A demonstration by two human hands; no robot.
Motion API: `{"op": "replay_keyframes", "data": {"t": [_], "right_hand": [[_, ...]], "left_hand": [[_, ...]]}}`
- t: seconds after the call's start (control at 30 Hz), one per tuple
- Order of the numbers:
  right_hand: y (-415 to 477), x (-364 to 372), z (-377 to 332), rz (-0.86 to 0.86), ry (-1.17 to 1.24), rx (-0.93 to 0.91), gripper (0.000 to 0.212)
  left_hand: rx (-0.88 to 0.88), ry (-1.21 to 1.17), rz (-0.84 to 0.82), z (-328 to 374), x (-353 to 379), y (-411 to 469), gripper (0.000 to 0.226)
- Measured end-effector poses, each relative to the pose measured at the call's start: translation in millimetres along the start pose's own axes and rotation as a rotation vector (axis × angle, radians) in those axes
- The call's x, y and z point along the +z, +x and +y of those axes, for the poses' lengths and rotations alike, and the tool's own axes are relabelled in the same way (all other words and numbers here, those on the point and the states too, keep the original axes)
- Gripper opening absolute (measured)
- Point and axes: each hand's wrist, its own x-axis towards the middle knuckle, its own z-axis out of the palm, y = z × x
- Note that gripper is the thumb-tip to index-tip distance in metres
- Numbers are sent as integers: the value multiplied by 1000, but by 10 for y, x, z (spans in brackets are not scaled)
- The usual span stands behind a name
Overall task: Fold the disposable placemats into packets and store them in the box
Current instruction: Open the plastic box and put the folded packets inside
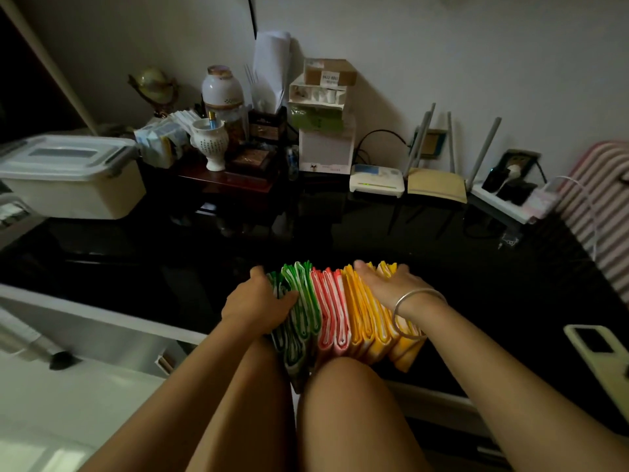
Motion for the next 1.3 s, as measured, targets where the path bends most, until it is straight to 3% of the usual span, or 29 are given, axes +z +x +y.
{"op": "replay_keyframes", "data": {"t": [0.13,0.27,0.53,0.63,0.7,0.77,0.9,1.0,1.07,1.2,1.3], "right_hand": [[80,65,-78,-87,-145,-83,139],[185,154,-123,-89,-259,-108,154],[211,171,-157,-92,-247,-66,147],[217,169,-158,-87,-239,-64,145],[226,176,-158,-91,-223,-72,145],[250,190,-182,-99,-219,-86,146],[282,209,-258,-106,-220,-114,147],[288,226,-290,-94,-216,-142,146],[288,228,-324,-101,-221,-159,144],[279,254,-436,-123,-228,-213,143],[300,253,-520,-145,-216,-251,143]], "left_hand": [[44,35,-69,8,-29,75,37],[-6,-50,-168,35,-136,163,32],[-92,-33,-199,-132,-373,437,54],[-134,79,-197,-155,-388,446,67],[-100,221,-172,-182,-404,485,81],[4,185,-174,-206,-403,553,89],[184,-307,-241,-237,-221,501,55],[215,-307,-167,-310,-104,432,42],[184,-286,-161,-354,-104,418,47],[180,-280,-97,-406,-77,383,87],[155,-264,-51,-446,-79,391,73]]}}
